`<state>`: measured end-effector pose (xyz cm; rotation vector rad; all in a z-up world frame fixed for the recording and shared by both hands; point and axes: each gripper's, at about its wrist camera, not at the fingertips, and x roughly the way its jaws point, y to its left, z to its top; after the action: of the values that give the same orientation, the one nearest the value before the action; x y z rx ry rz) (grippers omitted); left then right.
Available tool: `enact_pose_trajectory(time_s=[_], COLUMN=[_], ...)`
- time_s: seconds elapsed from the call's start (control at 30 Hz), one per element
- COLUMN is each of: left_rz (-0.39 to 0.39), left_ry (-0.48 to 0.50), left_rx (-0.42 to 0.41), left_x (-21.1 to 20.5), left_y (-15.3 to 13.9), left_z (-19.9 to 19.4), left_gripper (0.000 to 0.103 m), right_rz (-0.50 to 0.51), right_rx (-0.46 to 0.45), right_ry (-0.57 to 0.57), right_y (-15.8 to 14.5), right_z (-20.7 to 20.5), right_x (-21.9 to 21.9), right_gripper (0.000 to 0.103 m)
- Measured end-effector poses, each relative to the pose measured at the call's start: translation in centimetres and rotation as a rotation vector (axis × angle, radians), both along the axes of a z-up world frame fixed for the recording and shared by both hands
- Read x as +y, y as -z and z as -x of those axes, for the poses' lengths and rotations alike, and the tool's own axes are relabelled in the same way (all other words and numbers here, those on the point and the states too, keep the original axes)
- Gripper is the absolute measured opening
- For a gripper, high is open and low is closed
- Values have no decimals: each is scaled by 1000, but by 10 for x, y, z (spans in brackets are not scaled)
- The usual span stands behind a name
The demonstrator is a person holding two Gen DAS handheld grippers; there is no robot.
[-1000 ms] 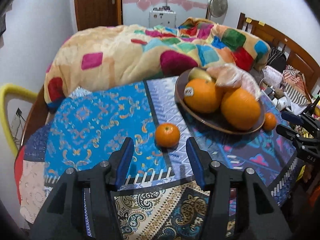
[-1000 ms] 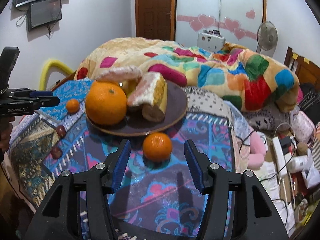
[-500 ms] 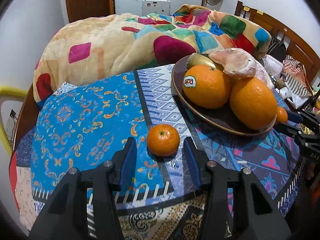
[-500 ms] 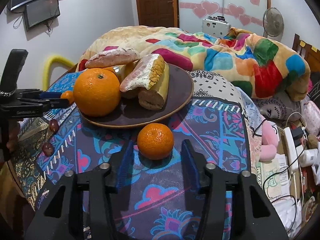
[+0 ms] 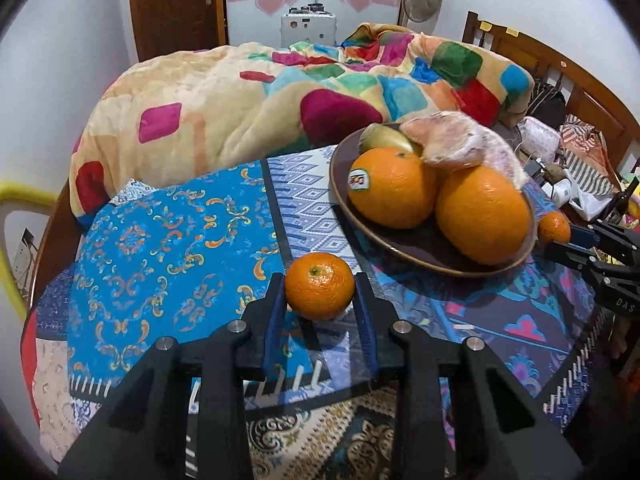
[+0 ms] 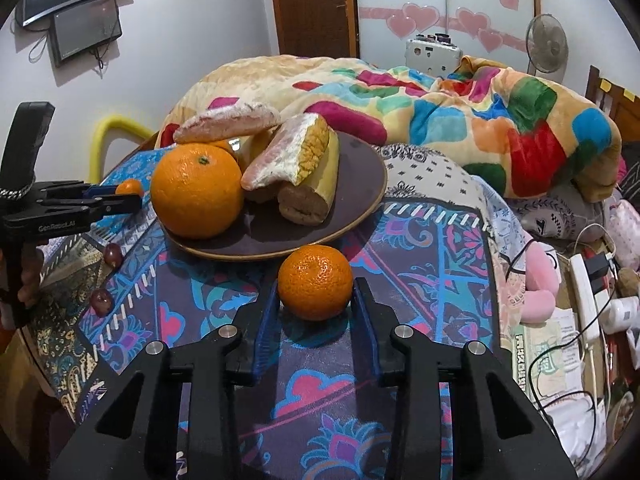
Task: Organize fruits
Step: 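Grasp a small tangerine with the right gripper while the left gripper grasps another tangerine, then place the tangerine on the purple plate with the right gripper while the left places its tangerine there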
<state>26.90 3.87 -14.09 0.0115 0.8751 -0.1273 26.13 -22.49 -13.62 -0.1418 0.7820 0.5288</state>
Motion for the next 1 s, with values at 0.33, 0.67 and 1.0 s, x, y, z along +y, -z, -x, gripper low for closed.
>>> enact_pose_trajectory(time_s=[0.33, 0.67, 1.0], left_rz=[44, 47, 78], left_ry=[55, 92, 112], left_rx=[-78, -90, -122], left_x=[-15, -29, -42], left_y=[-25, -23, -40], left_z=[24, 24, 19], left_gripper=[33, 33, 33], right_rz=[-19, -1, 3], right_rx=[-70, -60, -17], right_ry=[-3, -55, -56], right_y=[-28, -17, -7], right_z=[8, -8, -20], right_x=[3, 30, 37], right_gripper=[34, 34, 34])
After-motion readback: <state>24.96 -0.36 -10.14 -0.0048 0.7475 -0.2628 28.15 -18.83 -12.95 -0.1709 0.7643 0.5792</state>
